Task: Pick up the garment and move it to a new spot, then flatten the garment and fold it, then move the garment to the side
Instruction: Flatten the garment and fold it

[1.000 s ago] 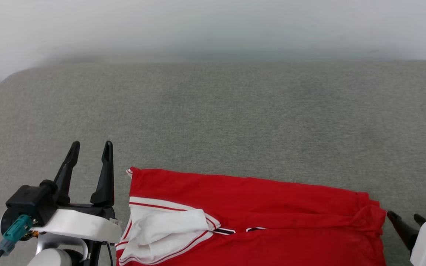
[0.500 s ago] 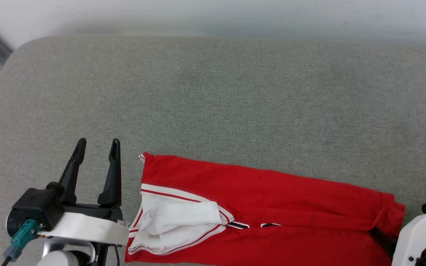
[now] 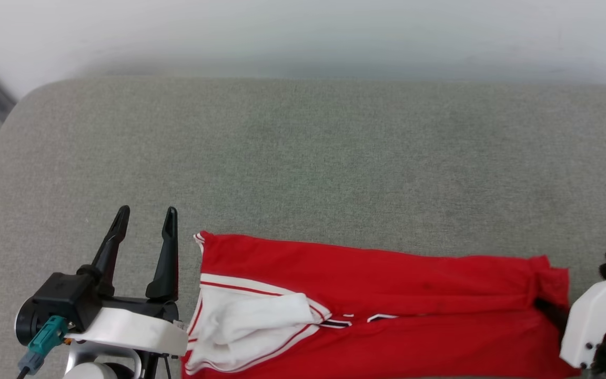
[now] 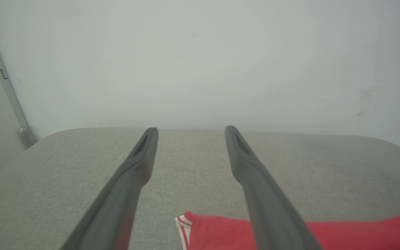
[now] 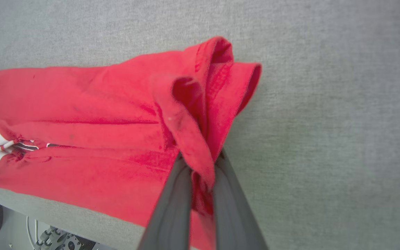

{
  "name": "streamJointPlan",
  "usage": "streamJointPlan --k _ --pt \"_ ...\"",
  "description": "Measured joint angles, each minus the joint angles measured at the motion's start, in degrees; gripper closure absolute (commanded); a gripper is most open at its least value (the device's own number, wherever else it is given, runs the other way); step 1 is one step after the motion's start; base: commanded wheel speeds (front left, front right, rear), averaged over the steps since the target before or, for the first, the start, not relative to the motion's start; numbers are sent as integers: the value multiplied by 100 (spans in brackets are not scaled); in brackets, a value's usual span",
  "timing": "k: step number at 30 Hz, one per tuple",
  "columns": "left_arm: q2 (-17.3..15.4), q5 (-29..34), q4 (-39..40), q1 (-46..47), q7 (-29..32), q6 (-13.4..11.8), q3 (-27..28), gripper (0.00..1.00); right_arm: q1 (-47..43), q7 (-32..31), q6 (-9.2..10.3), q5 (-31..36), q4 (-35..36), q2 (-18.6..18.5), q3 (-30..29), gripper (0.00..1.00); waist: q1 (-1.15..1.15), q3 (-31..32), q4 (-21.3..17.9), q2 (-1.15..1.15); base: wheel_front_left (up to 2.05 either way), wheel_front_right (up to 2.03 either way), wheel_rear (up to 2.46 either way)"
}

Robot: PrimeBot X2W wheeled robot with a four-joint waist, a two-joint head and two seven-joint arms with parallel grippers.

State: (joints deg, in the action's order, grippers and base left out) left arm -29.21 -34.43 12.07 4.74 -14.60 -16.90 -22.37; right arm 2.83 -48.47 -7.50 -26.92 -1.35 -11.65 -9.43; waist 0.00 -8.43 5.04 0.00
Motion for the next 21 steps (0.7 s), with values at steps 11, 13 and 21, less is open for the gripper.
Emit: streamJointPlan --k 11,13,21 --pt "-47 41 127 -155 56 -172 -12 0 128 -412 0 112 480 -127 -1194 100 0 258 -175 0 0 0 0" --pt "-60 42 141 -197 63 -186 -9 0 125 -526 0 126 527 -149 -1486 100 0 286 -212 0 0 0 0" --pt "-93 58 171 -246 122 -229 -63 0 269 -1642 1 -566 566 486 -1905 100 0 383 -372 0 0 0 0"
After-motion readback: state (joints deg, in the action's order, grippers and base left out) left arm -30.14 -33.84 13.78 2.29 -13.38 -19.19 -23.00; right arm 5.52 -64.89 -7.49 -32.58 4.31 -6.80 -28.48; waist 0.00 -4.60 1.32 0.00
